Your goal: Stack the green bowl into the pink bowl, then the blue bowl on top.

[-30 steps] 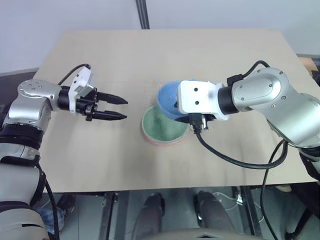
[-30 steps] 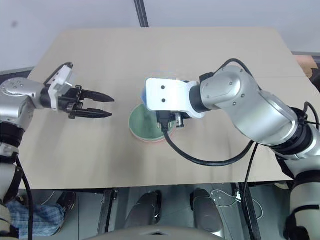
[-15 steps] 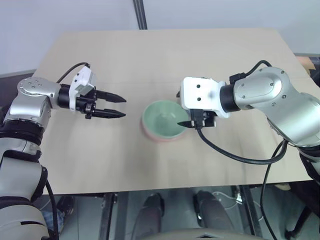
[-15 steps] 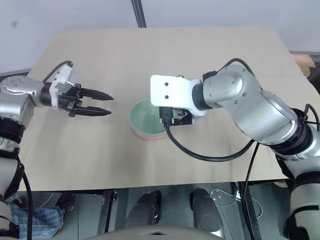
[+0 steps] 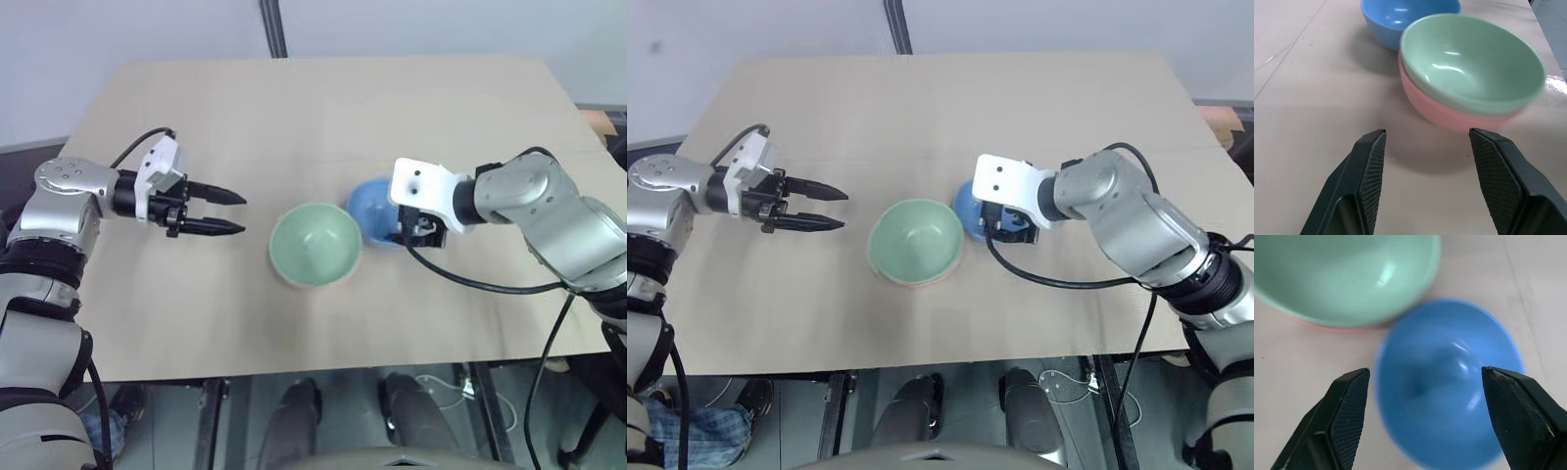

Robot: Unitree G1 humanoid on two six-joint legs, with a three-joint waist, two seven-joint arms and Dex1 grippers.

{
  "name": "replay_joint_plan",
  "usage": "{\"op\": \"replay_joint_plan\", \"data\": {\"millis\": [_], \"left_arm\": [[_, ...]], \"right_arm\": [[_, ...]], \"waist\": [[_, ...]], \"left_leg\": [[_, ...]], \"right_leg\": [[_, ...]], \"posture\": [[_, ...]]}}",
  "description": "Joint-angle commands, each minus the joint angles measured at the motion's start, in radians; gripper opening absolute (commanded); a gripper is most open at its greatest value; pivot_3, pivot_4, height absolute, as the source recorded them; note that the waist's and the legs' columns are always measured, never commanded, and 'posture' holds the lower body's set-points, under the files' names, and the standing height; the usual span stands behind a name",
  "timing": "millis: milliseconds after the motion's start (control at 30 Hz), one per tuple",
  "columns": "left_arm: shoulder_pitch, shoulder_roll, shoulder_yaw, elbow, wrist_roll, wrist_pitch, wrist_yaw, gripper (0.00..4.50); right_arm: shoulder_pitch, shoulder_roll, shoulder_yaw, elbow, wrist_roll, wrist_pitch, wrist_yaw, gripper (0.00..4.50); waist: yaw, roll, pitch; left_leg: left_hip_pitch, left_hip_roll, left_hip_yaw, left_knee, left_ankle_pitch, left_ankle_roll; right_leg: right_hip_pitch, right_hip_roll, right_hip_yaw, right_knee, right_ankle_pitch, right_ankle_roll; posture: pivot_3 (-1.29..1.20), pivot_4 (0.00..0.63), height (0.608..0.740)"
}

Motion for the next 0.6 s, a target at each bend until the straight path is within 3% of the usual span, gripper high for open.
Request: {"op": "replay_joint_plan", "data": {"millis": [33,400,500,600], "left_arm": [[0.003,0.033,0.009,-0.017,-0.019,-0.007,-0.004,2.89],[0.006,0.031,0.014,-0.022,-0.020,-0.001,-0.004,2.89],[0.009,0.031,0.016,-0.026,-0.022,0.001,-0.004,2.89],[0.019,0.033,0.020,-0.032,-0.025,0.002,-0.004,2.89]], "right_arm": [[0.013,-0.004,-0.001,-0.066,0.002,0.012,0.015,3.83],[0.110,0.001,0.084,-0.032,-0.050,0.004,-0.002,3.83],[0.130,-0.005,0.095,0.005,-0.083,-0.032,-0.007,3.03],[0.138,-0.004,0.089,0.026,-0.103,-0.056,-0.006,1.23]], "waist": [[0.001,0.000,0.000],[0.003,0.000,0.000],[0.003,0.000,0.000],[0.002,0.000,0.000]], "left_leg": [[0.000,0.000,0.000,0.000,0.000,0.000],[0.000,0.000,0.000,0.000,0.000,0.000],[0.000,0.000,0.000,0.000,0.000,0.000],[0.000,0.000,0.000,0.000,0.000,0.000]], "right_leg": [[0.000,0.000,0.000,0.000,0.000,0.000],[0.000,0.000,0.000,0.000,0.000,0.000],[0.000,0.000,0.000,0.000,0.000,0.000],[0.000,0.000,0.000,0.000,0.000,0.000]], "posture": [[0.00,0.150,0.740],[0.00,0.150,0.740],[0.00,0.150,0.740],[0.00,0.150,0.740]]}}
